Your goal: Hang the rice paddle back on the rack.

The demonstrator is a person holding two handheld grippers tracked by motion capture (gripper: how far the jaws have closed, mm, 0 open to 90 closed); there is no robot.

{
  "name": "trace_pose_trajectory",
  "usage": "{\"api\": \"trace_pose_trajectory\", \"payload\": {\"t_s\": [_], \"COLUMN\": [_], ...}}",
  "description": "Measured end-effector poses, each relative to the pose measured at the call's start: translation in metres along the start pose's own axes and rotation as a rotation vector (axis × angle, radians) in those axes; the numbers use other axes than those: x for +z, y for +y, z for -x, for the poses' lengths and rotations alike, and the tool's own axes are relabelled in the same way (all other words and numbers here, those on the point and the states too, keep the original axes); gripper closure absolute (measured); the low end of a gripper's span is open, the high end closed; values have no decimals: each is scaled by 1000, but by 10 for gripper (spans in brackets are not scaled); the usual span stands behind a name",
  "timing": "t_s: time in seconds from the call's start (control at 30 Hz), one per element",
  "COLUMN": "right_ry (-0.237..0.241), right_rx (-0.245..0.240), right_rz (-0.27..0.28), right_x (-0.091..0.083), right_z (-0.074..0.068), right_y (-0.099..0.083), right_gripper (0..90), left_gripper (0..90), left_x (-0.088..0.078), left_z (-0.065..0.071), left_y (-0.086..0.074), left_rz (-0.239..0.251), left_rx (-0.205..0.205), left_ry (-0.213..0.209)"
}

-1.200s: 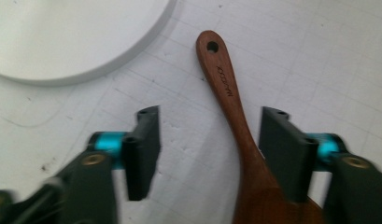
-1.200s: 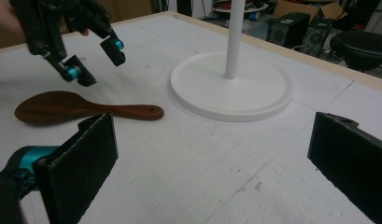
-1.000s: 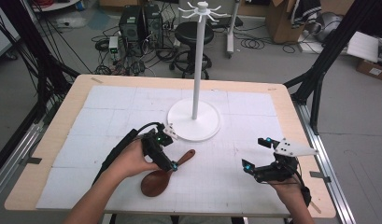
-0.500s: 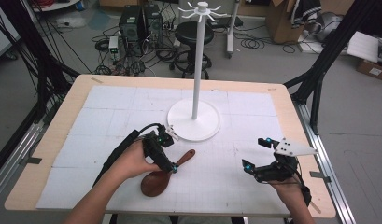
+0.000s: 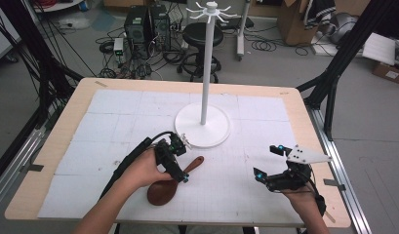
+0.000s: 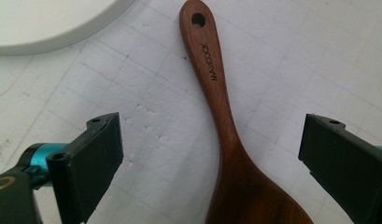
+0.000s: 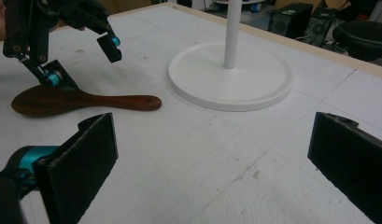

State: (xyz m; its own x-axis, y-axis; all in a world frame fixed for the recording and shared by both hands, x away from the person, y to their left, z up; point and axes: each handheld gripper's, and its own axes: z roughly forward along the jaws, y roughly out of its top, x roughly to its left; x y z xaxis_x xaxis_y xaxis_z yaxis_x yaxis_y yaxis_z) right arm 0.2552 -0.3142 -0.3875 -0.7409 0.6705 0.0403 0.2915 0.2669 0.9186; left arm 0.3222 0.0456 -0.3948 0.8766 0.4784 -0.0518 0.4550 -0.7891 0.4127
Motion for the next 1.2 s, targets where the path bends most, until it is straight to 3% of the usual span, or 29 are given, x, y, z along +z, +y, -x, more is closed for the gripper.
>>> {"api": "trace_pose_trajectory", "payload": {"t_s": [0.23,0.7,0.97,1.2], "right_ry": [0,-4,-7,-7], "right_rx": [-4,-7,-7,-9], "right_rz": [0,-2,0,0], "right_x": [-2,-2,-3,-3], "right_z": [-1,-1,0,0], "right_y": [0,0,0,-1], "right_gripper": [5,6,6,5], "left_gripper": [86,124,187,248], "left_x": [9,20,26,29], "left_z": [3,2,1,2], "left_y": [5,8,9,10], "left_rz": [-45,-102,-143,-180], "left_rx": [-1,-27,-44,-57], "left_ry": [22,4,6,-23]}}
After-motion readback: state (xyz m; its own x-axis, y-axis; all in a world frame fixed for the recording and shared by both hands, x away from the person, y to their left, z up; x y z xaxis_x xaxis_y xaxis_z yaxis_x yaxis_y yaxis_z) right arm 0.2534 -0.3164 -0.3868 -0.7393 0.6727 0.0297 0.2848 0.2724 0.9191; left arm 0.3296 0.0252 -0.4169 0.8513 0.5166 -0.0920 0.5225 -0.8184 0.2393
